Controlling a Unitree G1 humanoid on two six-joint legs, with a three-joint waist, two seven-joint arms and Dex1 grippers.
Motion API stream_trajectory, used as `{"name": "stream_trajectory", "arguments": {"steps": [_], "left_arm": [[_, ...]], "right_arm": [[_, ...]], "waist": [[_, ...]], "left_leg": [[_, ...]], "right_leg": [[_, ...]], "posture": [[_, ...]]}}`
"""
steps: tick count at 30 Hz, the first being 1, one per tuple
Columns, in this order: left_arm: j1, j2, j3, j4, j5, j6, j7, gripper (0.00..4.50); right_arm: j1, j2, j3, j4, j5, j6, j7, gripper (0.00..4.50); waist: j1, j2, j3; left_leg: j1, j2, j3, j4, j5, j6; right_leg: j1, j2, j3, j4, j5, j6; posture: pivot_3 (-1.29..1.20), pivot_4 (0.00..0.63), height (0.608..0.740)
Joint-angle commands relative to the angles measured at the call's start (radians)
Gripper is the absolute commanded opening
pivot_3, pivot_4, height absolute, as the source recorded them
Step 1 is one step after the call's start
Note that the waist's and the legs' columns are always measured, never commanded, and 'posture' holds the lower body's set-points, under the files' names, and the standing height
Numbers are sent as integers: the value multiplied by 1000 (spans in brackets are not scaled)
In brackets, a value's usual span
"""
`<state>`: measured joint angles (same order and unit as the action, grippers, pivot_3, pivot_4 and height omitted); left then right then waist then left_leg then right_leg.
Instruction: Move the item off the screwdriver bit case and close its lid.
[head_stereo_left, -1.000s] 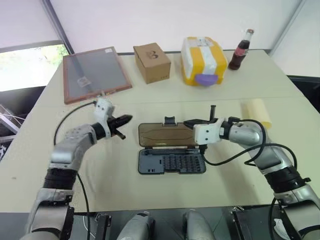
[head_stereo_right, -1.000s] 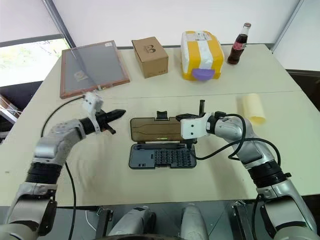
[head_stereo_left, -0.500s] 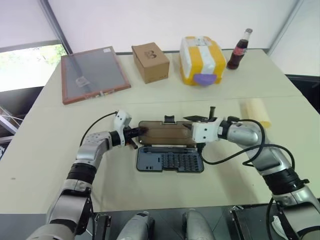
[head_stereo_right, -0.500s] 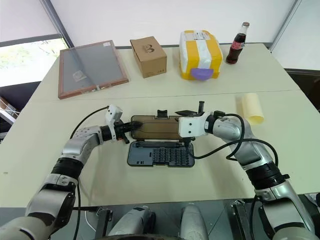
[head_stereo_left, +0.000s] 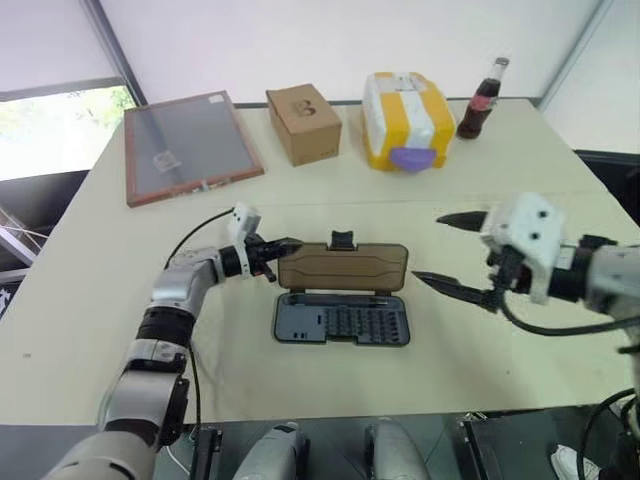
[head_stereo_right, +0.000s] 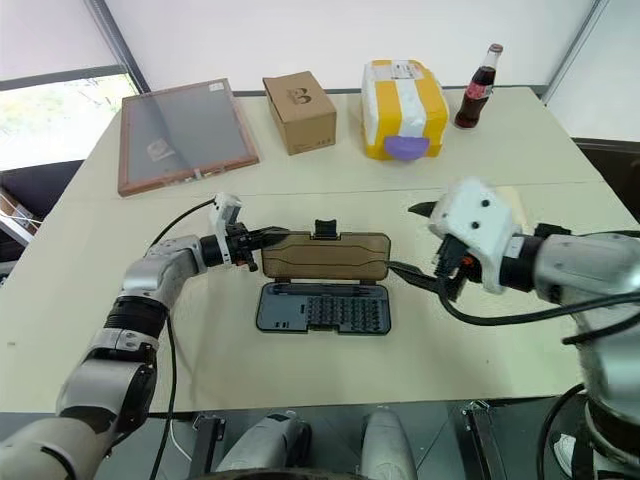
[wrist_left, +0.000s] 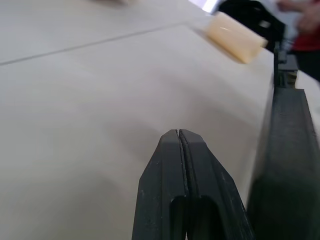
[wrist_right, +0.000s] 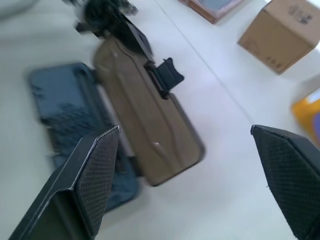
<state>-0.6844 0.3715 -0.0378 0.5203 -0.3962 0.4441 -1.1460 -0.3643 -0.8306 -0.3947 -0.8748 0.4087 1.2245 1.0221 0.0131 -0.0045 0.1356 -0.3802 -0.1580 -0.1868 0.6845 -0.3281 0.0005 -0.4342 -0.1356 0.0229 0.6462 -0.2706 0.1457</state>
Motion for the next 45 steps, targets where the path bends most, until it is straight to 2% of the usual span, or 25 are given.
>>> {"name": "stream_trajectory", "arguments": {"steps": [1, 5, 9, 13, 15, 17, 20, 22, 23, 33, 40, 45], "left_arm": [[10, 65, -97, -141, -8, 66, -171, 0], [64, 161, -211, -241, 45, 18, -310, 0], [-37, 124, -96, -170, -13, 80, -206, 0], [-137, 71, -35, -41, 10, 8, -113, 0], [-166, 58, -65, 16, 64, -79, -122, 0], [-193, 41, -108, 76, 120, -172, -143, 0], [-235, 7, -171, 172, 198, -300, -187, 0], [-260, -11, -201, 239, 238, -376, -218, 0], [-271, -20, -217, 270, 259, -419, -238, 0], [-384, -95, -293, 475, 390, -638, -376, 0], [-383, -128, -322, 498, 436, -696, -437, 0], [-338, -117, -415, 442, 425, -680, -468, 0]], "right_arm": [[2, -17, -69, -18, 50, 60, -53, 4312], [47, -46, -53, -8, 55, 30, -106, 4312], [88, 0, 69, -52, 108, -10, -151, 4312], [120, 30, 258, -44, 106, -83, -192, 4312], [111, 62, 348, -8, 112, -123, -201, 3803], [105, 86, 430, 21, 112, -161, -204, 3054], [110, 97, 546, 50, 104, -206, -194, 1543], [111, 93, 586, 54, 122, -213, -180, 385], [114, 91, 597, 53, 130, -217, -177, 39], [126, 69, 726, 170, -3, -336, -227, 39], [139, 78, 796, 279, -125, -436, -264, 39], [130, 107, 809, 318, -159, -458, -281, 39]], "waist": [[0, 0, 0], [-1, 0, 0], [4, -1, 1], [11, -5, 4], [2, -6, 3], [-1, -6, 3], [0, -7, 4], [0, -7, 4], [0, -8, 5], [-1, -10, 6], [-1, -10, 6], [-8, -11, 5]], "left_leg": [[0, 0, 0, 0, 0, 0], [1, 0, 0, -1, 0, 0], [1, 0, 1, 0, 0, 0], [0, 0, 1, 2, 0, 0], [1, 0, 2, 1, 0, 0], [2, 0, 3, 0, 0, 0], [2, 0, 3, 0, 0, 0], [1, 0, 3, 1, 0, 0], [1, 0, 3, 1, 0, 0], [0, -1, 3, 1, 0, 0], [0, -1, 3, 2, 0, 0], [1, 0, 2, 1, 0, 0]], "right_leg": [[0, 0, 0, 0, 0, 0], [-1, 0, 0, 0, 0, 0], [0, 0, 0, 0, 0, 0], [1, 0, 0, 0, 0, 0], [0, -1, 0, 0, 0, 0], [1, -1, 0, 0, 0, 0], [1, -1, -1, 0, 0, 0], [0, -1, -1, 0, 0, 0], [0, -1, -1, 0, 0, 1], [0, -1, -1, 0, 0, 1], [-1, -1, -2, 1, 1, 1], [-1, 0, -2, 1, 1, 1]], "posture": [[0, 150, 740], [0, 150, 740], [0, 150, 740], [0, 150, 740], [0, 150, 740], [0, 150, 740], [0, 150, 740], [0, 150, 740], [0, 150, 740], [0, 150, 740], [0, 150, 740], [0, 150, 740]]}}
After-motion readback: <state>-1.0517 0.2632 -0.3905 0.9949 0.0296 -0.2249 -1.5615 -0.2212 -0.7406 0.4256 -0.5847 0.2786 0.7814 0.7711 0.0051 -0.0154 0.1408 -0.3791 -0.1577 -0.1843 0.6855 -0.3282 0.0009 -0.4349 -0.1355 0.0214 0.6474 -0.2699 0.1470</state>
